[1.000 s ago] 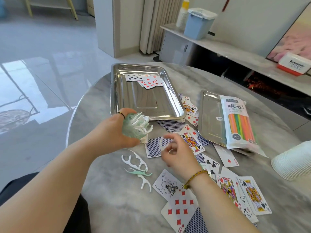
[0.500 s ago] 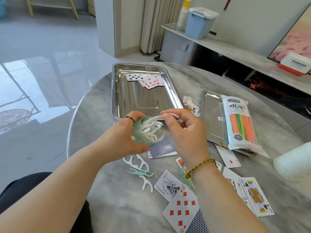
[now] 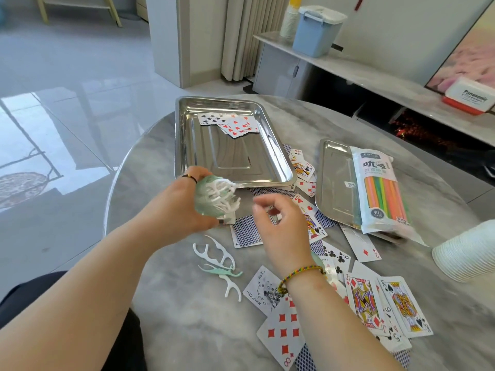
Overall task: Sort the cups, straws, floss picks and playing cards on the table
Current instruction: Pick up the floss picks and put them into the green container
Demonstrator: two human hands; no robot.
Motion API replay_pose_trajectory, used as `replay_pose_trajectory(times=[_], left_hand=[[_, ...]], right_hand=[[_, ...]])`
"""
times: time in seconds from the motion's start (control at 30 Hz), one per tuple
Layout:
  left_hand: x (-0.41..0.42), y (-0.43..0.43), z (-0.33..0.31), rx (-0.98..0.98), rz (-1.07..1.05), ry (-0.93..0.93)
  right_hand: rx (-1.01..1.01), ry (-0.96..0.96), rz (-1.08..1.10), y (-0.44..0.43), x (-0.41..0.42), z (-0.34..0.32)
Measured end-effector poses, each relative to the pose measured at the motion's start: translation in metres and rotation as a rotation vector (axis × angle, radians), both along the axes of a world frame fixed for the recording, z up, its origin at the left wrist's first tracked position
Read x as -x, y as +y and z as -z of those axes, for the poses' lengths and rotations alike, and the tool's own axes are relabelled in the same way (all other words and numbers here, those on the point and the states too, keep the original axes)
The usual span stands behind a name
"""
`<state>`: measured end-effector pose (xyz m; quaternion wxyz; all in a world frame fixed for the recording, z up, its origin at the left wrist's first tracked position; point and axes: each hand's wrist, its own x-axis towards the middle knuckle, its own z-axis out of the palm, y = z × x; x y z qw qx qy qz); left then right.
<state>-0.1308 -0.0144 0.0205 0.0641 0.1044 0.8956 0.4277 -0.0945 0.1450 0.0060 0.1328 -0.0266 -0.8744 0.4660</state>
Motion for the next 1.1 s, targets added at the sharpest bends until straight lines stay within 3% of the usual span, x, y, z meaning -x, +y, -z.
replay_pose_trajectory(times=[0.13, 0.23, 0.43, 0.67, 0.93, 1.1], left_hand=[[0.006, -0.008, -0.001, 0.056, -0.105, 0.015], [0.005, -0.009, -0.002, 0.046, -0.117, -0.002], [0.003, -0.008, -0.004, 0.052, -0.099, -0.033], [0.001, -0.01, -0.007, 0.066, -0.09, -0.042], [0.001, -0.014, -0.009, 0.06, -0.088, -0.022], [0.001, -0.015, -0.008, 0.044, -0.079, -0.023]], right_hand=[[-0.289, -0.357, -0.2, 0.006, -0.01, 0.029], [-0.384, -0.464, -0.241, 0.001, -0.013, 0.042], [-0.447, -0.502, -0.215, -0.014, -0.004, 0.042], [-0.665, -0.519, -0.252, -0.019, 0.003, 0.038], [-0.536, -0.552, -0.2, -0.019, 0.004, 0.036], [-0.796, -0.551, -0.269, -0.037, 0.012, 0.033]])
